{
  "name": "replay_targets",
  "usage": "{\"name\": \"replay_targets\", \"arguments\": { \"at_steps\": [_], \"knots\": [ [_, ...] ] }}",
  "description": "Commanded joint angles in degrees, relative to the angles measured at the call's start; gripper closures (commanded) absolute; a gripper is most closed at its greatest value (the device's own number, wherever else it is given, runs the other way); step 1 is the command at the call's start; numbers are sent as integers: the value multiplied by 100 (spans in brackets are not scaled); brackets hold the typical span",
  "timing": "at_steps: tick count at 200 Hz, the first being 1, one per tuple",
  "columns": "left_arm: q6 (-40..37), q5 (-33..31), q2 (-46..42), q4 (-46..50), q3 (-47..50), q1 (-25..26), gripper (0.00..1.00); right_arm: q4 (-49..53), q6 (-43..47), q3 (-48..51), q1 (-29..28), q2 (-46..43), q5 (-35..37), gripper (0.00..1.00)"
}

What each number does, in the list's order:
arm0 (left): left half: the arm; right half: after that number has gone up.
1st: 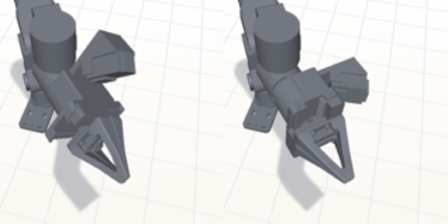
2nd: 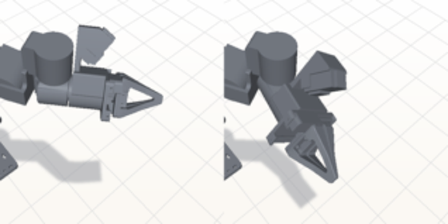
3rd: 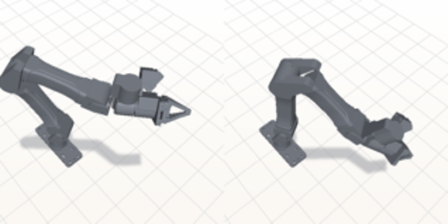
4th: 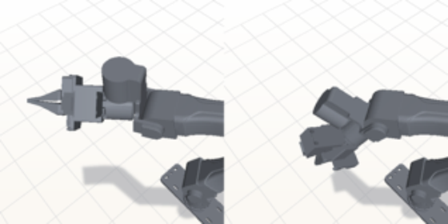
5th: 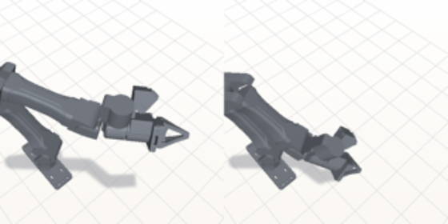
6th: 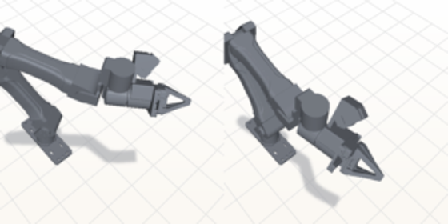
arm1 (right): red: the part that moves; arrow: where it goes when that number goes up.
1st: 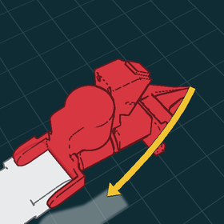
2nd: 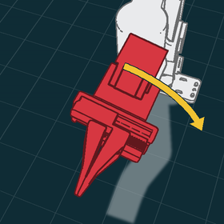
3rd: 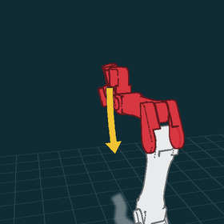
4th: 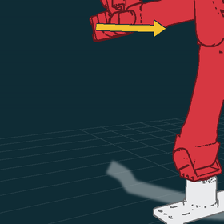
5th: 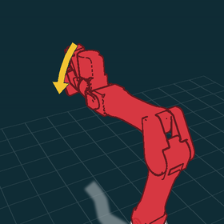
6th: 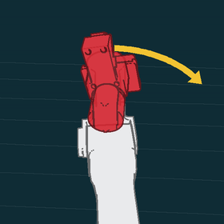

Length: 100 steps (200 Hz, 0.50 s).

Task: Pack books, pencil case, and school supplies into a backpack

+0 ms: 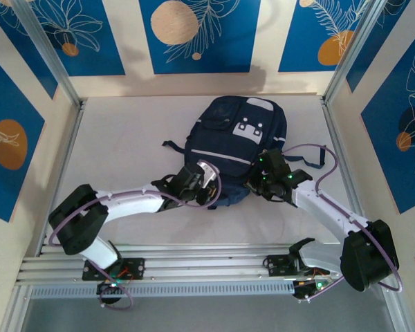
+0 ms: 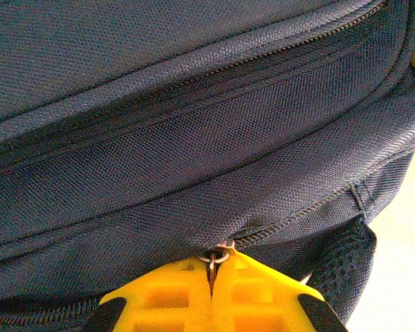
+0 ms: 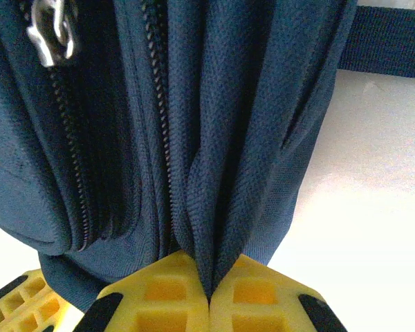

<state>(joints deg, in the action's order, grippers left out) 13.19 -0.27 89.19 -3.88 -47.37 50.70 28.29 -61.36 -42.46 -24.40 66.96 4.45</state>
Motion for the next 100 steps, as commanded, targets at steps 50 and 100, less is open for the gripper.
{"name": "replay_targets", "arguments": {
  "at_steps": [50,100],
  "knots": [
    [-267,33,-103,460,155,-473,100,283,353,-180,375,-78,123,97],
    [-385,1131,412,641,-135,-363,97,170,401,-215,384,-9,-84,97]
  ]
}}
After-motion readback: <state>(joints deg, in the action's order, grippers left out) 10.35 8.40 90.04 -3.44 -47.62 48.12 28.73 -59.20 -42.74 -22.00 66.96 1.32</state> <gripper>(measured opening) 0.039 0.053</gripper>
